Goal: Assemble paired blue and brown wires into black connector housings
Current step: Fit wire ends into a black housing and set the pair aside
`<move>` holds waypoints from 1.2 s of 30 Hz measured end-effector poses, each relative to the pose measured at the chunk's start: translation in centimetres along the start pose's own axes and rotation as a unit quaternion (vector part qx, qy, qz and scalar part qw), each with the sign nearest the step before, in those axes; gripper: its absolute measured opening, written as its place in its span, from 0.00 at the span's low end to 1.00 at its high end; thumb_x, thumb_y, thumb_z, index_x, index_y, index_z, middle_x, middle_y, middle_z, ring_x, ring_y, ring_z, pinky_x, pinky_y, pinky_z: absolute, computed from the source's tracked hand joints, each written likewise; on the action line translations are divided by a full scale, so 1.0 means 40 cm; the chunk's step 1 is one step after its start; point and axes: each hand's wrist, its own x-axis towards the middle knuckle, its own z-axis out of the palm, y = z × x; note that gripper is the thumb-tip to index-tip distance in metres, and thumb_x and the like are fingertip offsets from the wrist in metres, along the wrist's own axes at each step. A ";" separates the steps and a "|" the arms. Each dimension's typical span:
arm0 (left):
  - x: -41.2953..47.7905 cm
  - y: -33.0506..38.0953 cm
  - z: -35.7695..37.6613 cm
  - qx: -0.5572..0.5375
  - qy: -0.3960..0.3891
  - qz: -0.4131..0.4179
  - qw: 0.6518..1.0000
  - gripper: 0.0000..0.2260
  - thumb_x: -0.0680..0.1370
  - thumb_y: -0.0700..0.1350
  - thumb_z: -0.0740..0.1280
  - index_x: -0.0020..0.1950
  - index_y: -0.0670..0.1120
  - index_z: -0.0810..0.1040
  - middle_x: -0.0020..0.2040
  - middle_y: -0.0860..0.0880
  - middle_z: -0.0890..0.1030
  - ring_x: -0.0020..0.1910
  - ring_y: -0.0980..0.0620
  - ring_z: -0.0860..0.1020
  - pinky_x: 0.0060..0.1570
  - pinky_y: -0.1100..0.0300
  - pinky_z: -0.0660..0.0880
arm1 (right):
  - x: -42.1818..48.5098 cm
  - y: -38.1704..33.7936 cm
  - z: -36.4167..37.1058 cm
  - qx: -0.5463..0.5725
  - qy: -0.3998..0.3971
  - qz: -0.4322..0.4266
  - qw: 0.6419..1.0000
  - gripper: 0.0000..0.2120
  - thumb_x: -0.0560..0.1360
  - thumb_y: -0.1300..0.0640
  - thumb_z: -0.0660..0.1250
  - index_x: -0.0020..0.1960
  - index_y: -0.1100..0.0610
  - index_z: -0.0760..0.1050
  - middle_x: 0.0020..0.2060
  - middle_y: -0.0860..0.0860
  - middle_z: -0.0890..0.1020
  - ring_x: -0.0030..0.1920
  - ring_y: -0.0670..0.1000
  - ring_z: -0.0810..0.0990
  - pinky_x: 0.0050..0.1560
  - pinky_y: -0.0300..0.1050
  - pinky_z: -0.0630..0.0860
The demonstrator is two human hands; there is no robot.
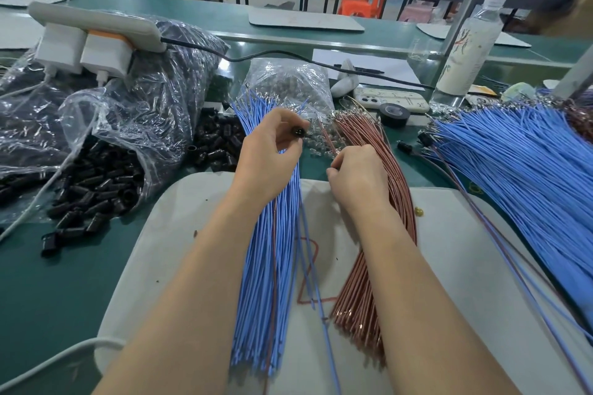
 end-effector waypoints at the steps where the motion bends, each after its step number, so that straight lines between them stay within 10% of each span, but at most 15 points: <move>1: 0.000 0.000 0.001 -0.002 -0.002 -0.001 1.000 0.15 0.76 0.31 0.62 0.46 0.53 0.73 0.51 0.50 0.82 0.52 0.58 0.80 0.57 0.66 0.73 | 0.001 0.002 0.002 -0.002 -0.001 0.000 1.000 0.11 0.77 0.55 0.65 0.57 0.58 0.79 0.57 0.57 0.76 0.57 0.59 0.75 0.54 0.49 0.73; 11: 0.001 0.007 0.001 0.043 -0.008 0.013 0.999 0.10 0.76 0.32 0.62 0.49 0.47 0.75 0.48 0.51 0.81 0.49 0.56 0.79 0.55 0.66 0.74 | -0.034 -0.031 -0.082 0.400 0.105 -0.148 0.898 0.03 0.74 0.61 0.70 0.45 0.54 0.78 0.37 0.43 0.81 0.38 0.40 0.79 0.45 0.33 0.76; 30: -0.007 0.021 -0.001 0.170 -0.016 0.062 0.983 0.11 0.77 0.36 0.63 0.57 0.47 0.78 0.43 0.60 0.77 0.44 0.59 0.73 0.44 0.74 0.68 | -0.047 -0.038 -0.094 0.281 0.089 -0.239 0.925 0.11 0.76 0.65 0.65 0.55 0.58 0.82 0.48 0.52 0.80 0.49 0.47 0.78 0.54 0.35 0.74; 36: -0.009 0.032 0.003 0.177 0.010 0.067 0.982 0.09 0.78 0.44 0.67 0.58 0.48 0.78 0.44 0.58 0.77 0.51 0.55 0.73 0.49 0.76 0.63 | -0.036 -0.029 -0.098 0.397 0.104 -0.169 0.896 0.05 0.75 0.64 0.67 0.49 0.56 0.78 0.40 0.47 0.82 0.42 0.44 0.80 0.49 0.39 0.77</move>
